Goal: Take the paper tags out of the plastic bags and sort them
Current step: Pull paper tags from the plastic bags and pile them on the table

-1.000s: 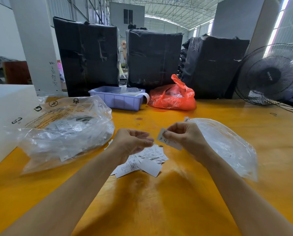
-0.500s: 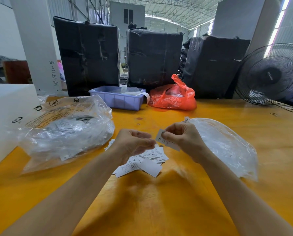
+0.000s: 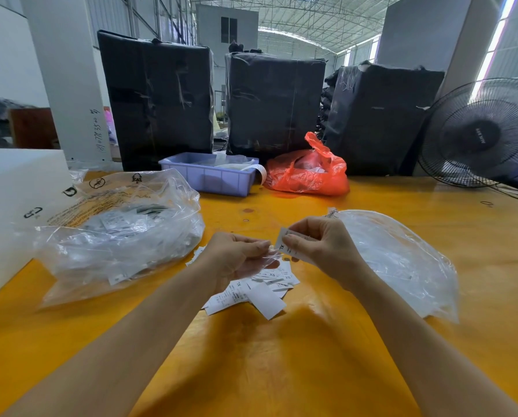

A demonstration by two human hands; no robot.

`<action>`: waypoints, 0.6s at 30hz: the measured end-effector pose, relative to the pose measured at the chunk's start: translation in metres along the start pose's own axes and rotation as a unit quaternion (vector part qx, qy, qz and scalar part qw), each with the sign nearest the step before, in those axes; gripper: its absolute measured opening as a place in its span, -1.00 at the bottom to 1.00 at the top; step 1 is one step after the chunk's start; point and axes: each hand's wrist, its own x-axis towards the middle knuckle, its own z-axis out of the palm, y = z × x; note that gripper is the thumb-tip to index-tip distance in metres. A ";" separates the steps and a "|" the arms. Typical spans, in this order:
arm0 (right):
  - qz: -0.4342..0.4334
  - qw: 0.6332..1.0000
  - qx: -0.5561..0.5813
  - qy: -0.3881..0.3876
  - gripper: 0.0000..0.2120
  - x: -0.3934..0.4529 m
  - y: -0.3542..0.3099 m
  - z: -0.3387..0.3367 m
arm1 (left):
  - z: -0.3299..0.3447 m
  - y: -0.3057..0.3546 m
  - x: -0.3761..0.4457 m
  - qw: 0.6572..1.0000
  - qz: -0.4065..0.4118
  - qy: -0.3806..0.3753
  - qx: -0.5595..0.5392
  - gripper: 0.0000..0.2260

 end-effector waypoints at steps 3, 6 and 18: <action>-0.006 1.000 -0.016 0.007 -0.88 0.000 0.001 -0.001 | 0.000 0.000 0.000 1.000 0.005 -0.007 0.016 -0.87; -0.002 1.000 -0.010 0.006 -0.89 0.000 0.001 -0.002 | 0.001 -0.001 -0.001 0.999 0.019 -0.017 0.034 -0.89; 0.076 0.994 0.076 -0.013 -0.98 0.003 0.005 -0.008 | 0.002 -0.004 0.001 0.984 0.095 -0.006 0.151 -0.98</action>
